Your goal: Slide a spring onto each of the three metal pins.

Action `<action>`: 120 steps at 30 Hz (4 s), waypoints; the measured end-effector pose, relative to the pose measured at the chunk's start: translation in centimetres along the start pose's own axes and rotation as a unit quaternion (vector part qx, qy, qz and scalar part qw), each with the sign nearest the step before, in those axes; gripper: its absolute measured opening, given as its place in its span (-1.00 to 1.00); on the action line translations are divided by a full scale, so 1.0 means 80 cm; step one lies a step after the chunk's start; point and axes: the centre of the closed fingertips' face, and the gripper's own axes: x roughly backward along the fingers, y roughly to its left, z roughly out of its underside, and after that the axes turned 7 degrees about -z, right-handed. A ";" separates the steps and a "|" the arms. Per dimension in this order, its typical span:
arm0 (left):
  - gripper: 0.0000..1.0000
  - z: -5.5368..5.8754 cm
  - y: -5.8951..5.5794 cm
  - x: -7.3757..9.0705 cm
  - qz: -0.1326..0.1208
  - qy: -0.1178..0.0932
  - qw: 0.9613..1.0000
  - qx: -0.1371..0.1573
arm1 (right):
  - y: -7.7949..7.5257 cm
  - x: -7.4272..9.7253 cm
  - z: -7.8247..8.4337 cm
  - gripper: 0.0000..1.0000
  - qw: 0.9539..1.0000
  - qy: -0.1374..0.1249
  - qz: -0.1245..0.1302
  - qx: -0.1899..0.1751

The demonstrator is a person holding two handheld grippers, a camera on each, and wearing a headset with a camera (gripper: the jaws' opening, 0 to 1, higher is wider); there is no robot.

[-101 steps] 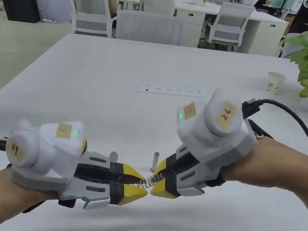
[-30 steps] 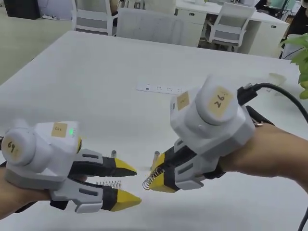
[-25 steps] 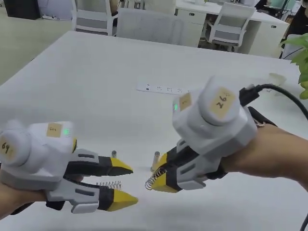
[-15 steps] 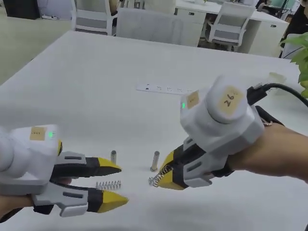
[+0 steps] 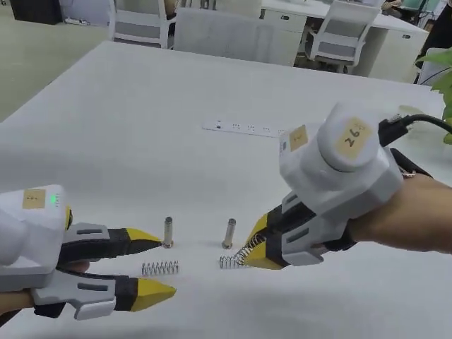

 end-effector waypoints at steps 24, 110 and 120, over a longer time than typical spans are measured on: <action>-0.04 0.010 0.011 0.009 -0.029 0.001 0.999 0.016 | -0.040 0.038 0.044 -0.83 0.998 0.026 0.037 -0.035; 0.03 0.014 0.007 0.007 -0.036 0.009 0.999 0.021 | -0.130 -0.021 0.126 -0.83 0.988 0.128 0.025 -0.087; 0.03 0.015 0.008 0.006 -0.036 0.009 0.999 0.021 | -0.130 -0.031 0.135 -0.83 0.986 0.136 0.023 -0.094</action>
